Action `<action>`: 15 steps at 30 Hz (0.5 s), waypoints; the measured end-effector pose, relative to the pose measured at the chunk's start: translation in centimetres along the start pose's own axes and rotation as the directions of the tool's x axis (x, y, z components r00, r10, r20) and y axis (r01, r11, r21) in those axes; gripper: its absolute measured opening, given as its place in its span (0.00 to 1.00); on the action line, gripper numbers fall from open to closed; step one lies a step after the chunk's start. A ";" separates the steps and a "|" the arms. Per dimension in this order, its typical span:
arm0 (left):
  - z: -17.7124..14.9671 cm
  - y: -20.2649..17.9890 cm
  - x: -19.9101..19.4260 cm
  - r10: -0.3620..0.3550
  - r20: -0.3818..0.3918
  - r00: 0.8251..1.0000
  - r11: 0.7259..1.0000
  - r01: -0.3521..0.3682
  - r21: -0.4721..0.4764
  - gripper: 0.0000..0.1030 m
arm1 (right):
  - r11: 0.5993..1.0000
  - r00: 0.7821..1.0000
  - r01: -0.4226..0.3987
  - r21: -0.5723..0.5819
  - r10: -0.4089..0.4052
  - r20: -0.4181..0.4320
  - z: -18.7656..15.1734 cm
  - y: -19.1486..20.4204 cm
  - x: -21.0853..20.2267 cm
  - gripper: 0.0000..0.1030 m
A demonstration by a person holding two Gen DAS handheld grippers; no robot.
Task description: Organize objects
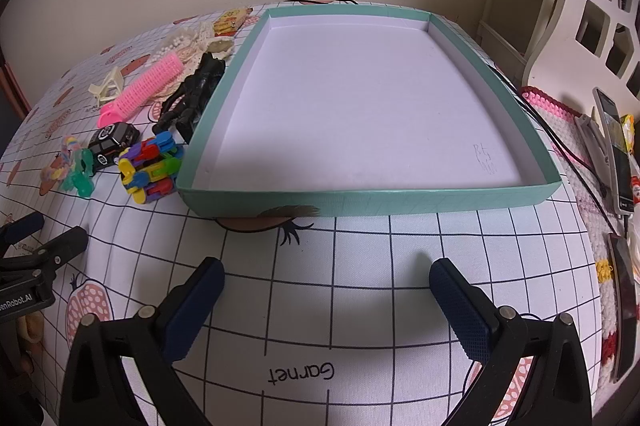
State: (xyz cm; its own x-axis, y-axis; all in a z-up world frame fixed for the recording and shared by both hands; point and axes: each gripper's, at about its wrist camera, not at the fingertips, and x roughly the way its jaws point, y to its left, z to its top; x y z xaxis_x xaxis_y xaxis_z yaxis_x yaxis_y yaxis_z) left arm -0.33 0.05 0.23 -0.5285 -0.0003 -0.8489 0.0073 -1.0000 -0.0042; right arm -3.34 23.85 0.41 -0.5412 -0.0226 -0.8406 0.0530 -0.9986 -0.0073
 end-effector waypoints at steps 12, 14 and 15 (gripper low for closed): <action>0.0 -0.1 -0.2 0.000 0.000 1.000 1.000 0.000 0.001 1.00 | 1.000 1.000 0.001 0.000 -0.001 -0.004 0.0 0.2 0.3 1.00; -0.1 -0.1 -0.2 0.001 0.000 1.000 1.000 -0.001 0.000 1.00 | 1.000 1.000 0.001 0.000 -0.001 -0.004 -0.1 0.2 0.3 1.00; -0.1 -0.1 -0.3 0.001 -0.001 1.000 1.000 -0.001 -0.001 1.00 | 1.000 1.000 0.001 0.000 -0.001 -0.003 -0.1 0.2 0.3 1.00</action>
State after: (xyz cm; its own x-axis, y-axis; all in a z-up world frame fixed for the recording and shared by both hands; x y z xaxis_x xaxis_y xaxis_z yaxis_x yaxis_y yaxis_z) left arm -0.14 0.19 0.44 -0.5275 -0.0015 -0.8495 0.0087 -1.0000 -0.0036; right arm -3.40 23.64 0.06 -0.5384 -0.0217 -0.8424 0.0524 -0.9986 -0.0078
